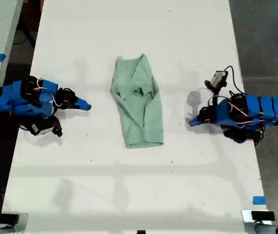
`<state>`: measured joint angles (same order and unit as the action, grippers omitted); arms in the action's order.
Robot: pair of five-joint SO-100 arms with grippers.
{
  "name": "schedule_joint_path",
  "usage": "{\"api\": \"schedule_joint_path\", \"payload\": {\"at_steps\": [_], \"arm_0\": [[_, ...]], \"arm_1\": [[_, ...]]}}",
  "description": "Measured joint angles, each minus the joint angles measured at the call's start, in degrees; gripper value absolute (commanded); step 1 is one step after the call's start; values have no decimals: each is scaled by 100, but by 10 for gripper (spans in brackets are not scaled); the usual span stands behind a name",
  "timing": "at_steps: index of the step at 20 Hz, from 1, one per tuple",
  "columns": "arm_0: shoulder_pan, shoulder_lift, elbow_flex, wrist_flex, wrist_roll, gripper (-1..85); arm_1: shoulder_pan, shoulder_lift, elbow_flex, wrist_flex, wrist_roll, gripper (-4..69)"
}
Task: Fold t shirt
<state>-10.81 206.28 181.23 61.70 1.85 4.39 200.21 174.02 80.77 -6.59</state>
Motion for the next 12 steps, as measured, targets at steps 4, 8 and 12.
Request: {"api": "schedule_joint_path", "payload": {"at_steps": [4,8,12], "arm_0": [[176,0,-18,132,79,0],[158,0,-18,158,79,0],[308,-1002,-835,185,-123,0]], "arm_1": [[123,0,0,88,0,-16],[141,0,0,88,26,-16],[-18,-141,-369,185,299,-15]]}}
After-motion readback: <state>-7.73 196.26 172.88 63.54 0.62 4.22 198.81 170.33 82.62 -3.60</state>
